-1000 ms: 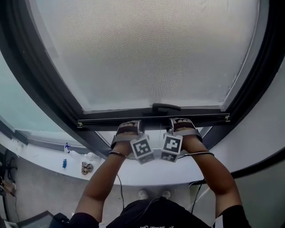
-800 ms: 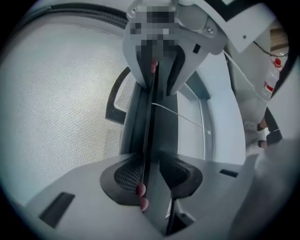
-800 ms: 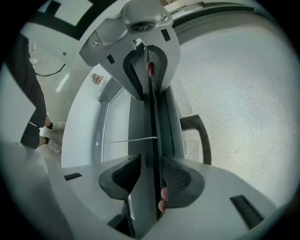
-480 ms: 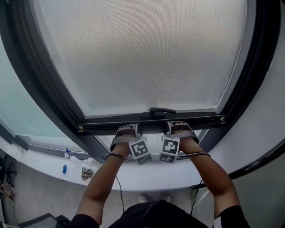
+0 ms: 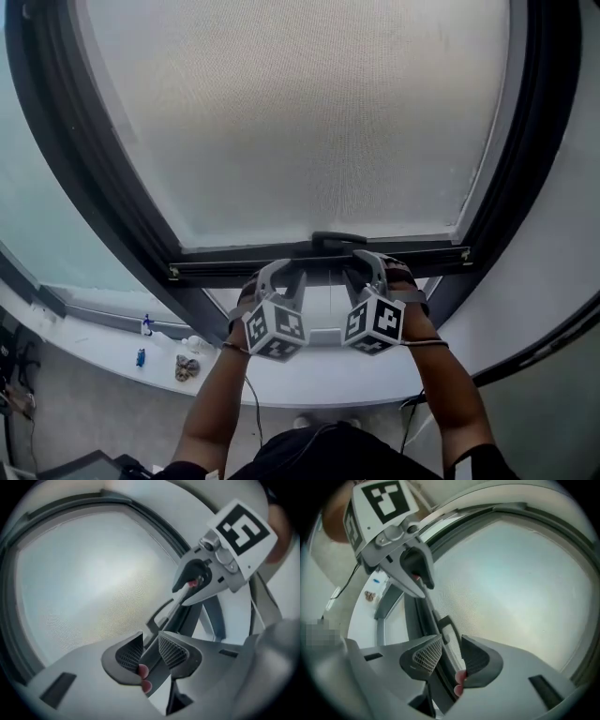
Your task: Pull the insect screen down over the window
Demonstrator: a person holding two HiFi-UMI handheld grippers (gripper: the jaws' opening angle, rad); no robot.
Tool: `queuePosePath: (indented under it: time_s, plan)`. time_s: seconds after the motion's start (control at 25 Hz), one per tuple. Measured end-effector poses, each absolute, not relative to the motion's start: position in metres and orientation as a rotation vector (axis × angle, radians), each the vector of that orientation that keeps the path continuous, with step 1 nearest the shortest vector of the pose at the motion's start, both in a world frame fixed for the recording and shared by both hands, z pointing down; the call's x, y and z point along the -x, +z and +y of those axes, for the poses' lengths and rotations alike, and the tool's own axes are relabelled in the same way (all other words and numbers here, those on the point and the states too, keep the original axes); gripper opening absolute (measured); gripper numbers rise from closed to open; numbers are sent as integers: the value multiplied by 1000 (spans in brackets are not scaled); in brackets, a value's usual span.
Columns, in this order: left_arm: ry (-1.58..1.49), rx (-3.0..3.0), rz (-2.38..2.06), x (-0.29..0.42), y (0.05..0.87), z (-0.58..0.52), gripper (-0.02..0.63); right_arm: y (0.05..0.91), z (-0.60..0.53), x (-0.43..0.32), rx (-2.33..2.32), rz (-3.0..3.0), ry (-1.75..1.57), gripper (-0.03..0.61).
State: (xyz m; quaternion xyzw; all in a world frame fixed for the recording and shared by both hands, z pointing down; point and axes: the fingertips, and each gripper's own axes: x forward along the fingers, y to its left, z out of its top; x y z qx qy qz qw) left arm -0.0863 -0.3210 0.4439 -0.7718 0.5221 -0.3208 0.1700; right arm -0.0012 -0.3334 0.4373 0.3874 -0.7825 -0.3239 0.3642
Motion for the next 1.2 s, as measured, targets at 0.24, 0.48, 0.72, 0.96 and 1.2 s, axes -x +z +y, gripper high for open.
queuePosePath:
  time_s: [0.24,0.48,0.72,0.96,1.2]
  plan:
    - [-467,2159,1730,93,384,-299,16,369,-313,-19,-1336,-2231,-868,17]
    - [-257,2188,1901,93,383,-278,3,368,-291,-38,-1441,-2434,-704,3]
    - [-163,2258,1993,99,405,-259,3,392,-281,-49,-1470,-2541,-534,3]
    - [-100,2293,2014,110,412,-240,3,405,-263,-49,-1531,-2552,-395,3]
    - [-45,2325,2002,132,413,-206,3,403,-228,-34,-1586,-2565,-339,3]
